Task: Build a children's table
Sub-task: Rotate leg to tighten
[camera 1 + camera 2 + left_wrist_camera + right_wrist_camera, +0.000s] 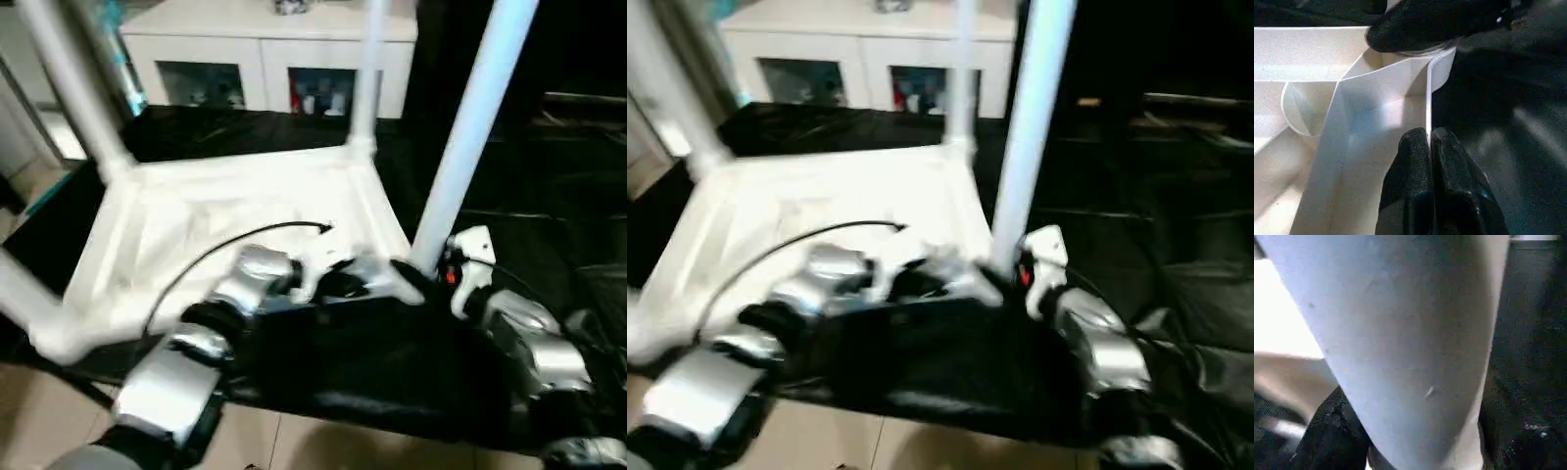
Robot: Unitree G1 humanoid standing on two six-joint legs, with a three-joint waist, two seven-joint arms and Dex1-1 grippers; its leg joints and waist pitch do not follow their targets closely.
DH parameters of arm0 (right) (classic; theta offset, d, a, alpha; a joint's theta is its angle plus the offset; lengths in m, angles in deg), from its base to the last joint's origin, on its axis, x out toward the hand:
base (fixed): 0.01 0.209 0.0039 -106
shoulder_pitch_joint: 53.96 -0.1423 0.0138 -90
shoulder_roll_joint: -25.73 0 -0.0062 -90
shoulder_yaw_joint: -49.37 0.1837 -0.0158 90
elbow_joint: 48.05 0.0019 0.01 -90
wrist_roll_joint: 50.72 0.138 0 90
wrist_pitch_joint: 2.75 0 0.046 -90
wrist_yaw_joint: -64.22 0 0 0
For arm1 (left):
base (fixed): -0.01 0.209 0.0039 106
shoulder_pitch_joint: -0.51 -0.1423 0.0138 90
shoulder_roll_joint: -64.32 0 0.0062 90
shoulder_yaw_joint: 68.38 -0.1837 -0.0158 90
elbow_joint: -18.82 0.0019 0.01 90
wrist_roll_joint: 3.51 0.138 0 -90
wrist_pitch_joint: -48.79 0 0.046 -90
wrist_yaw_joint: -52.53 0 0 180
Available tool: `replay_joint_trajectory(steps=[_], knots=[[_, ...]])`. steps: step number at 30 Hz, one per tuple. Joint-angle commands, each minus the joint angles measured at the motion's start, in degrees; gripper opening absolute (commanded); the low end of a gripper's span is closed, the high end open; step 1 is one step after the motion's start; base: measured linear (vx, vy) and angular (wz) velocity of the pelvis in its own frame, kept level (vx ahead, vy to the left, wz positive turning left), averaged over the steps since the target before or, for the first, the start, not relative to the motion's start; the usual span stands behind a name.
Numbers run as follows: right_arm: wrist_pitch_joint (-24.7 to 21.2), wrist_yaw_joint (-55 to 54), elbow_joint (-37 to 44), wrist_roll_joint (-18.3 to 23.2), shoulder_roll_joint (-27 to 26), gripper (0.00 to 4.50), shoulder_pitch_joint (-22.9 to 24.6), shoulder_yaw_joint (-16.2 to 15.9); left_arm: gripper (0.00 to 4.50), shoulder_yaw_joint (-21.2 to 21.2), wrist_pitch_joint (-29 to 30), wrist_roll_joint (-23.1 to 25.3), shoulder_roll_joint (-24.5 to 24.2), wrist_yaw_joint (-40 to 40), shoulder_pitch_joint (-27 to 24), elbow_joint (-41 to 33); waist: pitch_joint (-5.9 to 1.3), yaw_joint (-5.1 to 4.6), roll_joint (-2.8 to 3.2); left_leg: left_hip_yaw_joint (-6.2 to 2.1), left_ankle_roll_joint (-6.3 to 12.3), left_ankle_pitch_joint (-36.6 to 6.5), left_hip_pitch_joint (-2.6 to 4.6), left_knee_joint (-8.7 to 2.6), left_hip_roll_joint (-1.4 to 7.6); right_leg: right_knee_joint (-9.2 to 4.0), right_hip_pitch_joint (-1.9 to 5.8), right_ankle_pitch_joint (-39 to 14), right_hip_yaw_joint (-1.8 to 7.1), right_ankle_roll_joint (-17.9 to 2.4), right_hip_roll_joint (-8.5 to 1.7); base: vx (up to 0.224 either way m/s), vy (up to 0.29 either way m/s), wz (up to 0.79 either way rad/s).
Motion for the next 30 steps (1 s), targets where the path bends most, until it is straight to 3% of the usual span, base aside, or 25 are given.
replay_joint_trajectory(steps=[1,2,6,7,12,16,18,19,20,22,27,30], knots=[[-2.08,-6.17,-5.5,-1.88,-3.63,2.54,0.67,-1.6,0.0,1.39,0.88,-0.42,2.97,-6.34,2.24,0.21,-2.9,-0.35,-1.04,-2.82,2.82,-11.72,0.6,-4.54,4.63,-5.3,2.28,-19.4,3.89,-9.37,-6.27,0.0,0.0,0.0],[-1.81,-8.36,-6.5,-1.99,-4.48,2.54,0.0,-0.97,0.0,1.44,1.02,-0.37,3.58,-7.4,2.53,0.55,-2.93,-0.5,-0.77,-2.77,2.92,-11.42,0.69,-4.5,4.64,-5.27,2.11,-18.67,3.95,-9.61,-6.21,0.0,0.0,0.0],[-0.06,-12.68,-8.99,-3.17,-6.66,2.54,-2.17,-0.64,0.0,1.34,0.63,0.05,5.21,-9.64,3.22,1.55,-3.04,-0.82,-0.67,-2.79,3.68,-10.94,0.45,-4.47,4.7,-4.92,2.37,-15.42,3.94,-10.39,-6.16,0.0,0.0,0.0],[1.94,-9.36,-8.27,-4.33,-6.42,3.1,-2.17,-2.76,0.0,0.86,0.17,0.26,5.09,-8.35,3.19,1.73,-3.08,-0.86,-0.72,-2.71,4.27,-11.14,0.47,-4.4,4.6,-4.94,2.46,-15.12,3.93,-10.52,-6.21,0.0,0.0,0.0],[3.37,-2.67,-5.98,-3.32,-4.7,3.44,-1.58,-3.86,0.0,0.4,-0.69,0.37,3.56,-5.04,2.82,1.83,-3.04,-0.67,-0.99,-2.63,6.18,-10.19,0.24,-4.24,4.58,-4.79,2.7,-14.85,3.93,-10.61,-6.25,0.0,0.0,0.0],[2.86,4.41,-3.7,-1.9,-1.77,3.74,-0.9,-5.06,0.0,0.18,-1.94,0.27,2.03,-1.34,2.25,1.56,-3.17,-0.59,-1.01,-2.68,7.34,-9.32,0.09,-4.18,4.8,-4.29,2.85,-12.29,3.93,-11.15,-6.12,0.0,0.0,0.0],[2.34,16.43,0.59,-0.26,3.87,3.74,1.29,-7.92,0.0,-0.07,-4.1,-0.75,-0.24,6.27,0.99,0.38,-3.15,-0.52,-1.05,-2.56,8.24,-8.92,-0.03,-4.04,4.77,-4.27,2.97,-11.26,3.86,-11.42,-6.09,0.0,0.0,0.0],[2.34,16.43,0.59,-0.26,3.87,3.74,1.29,-7.92,0.0,-0.07,-4.1,-0.75,-0.24,6.27,0.99,0.38,-3.2,-0.01,-1.18,-2.41,9.17,-8.14,-0.15,-3.78,4.69,-4.08,3.17,-10.25,3.78,-11.28,-5.97,0.0,0.0,0.0],[1.4,23.24,3.51,1.08,7.08,3.74,2.91,-8.81,0.0,-0.48,-5.34,-1.35,-1.87,11.71,0.09,-0.66,-3.23,-0.14,-0.96,-2.51,9.56,-7.65,-0.38,-3.86,4.99,-3.81,3.0,-9.51,3.81,-11.6,-6.08,0.0,0.0,0.0],[0.69,25.5,4.75,1.83,8.25,3.74,3.53,-8.9,0.0,-0.65,-5.64,-1.69,-2.58,14.2,-0.34,-1.19,-3.24,0.22,-1.14,-2.44,10.28,-7.65,-0.17,-3.75,5.07,-3.83,3.03,-9.3,3.79,-11.76,-6.1,0.0,0.0,0.0],[-1.0,32.82,8.48,3.23,12.59,3.74,5.69,-9.78,0.0,-0.73,-5.76,-3.5,-5.32,23.53,-2.12,-3.66,-3.07,0.76,-0.94,-2.46,8.14,-9.5,0.18,-4.06,5.24,-4.32,2.64,-14.15,3.77,-11.36,-6.03,0.0,0.0,0.0],[-2.17,37.03,11.05,4.59,15.14,3.74,7.39,-10.42,0.0,-1.97,-5.17,-3.34,-8.15,29.28,-3.56,-5.66,-3.16,1.28,-0.88,-2.47,8.35,-8.8,0.23,-4.14,5.56,-3.94,2.57,-11.73,4.08,-11.64,-6.1,0.0,0.0,0.0]])
